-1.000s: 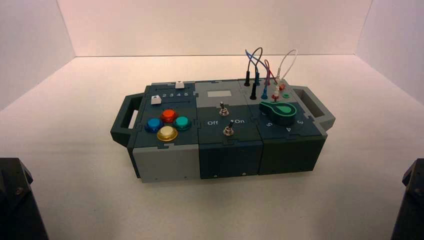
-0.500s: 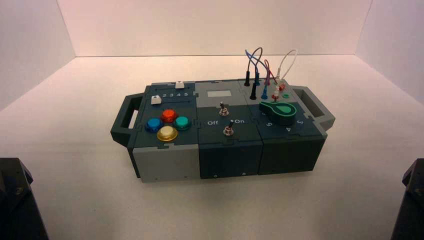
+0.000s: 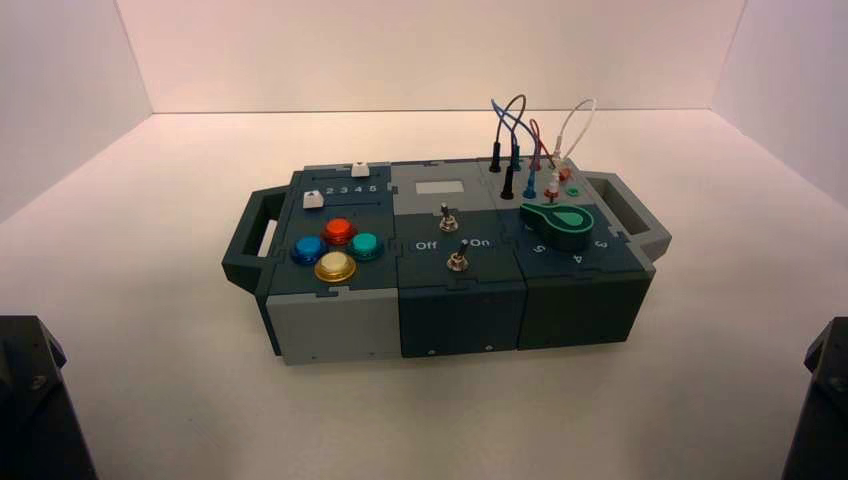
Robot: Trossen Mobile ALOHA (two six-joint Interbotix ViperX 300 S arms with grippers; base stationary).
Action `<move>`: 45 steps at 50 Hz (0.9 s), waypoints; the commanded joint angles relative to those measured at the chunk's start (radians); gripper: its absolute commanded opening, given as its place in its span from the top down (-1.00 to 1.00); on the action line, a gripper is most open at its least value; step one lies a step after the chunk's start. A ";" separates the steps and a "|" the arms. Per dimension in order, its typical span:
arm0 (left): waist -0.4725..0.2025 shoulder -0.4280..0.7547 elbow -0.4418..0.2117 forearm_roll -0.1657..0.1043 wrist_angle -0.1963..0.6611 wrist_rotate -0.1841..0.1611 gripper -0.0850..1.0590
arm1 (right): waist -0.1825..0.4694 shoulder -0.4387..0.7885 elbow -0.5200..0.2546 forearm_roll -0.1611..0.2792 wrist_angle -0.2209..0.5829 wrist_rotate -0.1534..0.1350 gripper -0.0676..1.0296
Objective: Push the yellow button with the left gripper.
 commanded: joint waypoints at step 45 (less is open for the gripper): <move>-0.433 0.486 -0.098 -0.046 0.308 -0.018 0.91 | 0.546 0.281 -0.179 0.049 0.337 0.002 0.92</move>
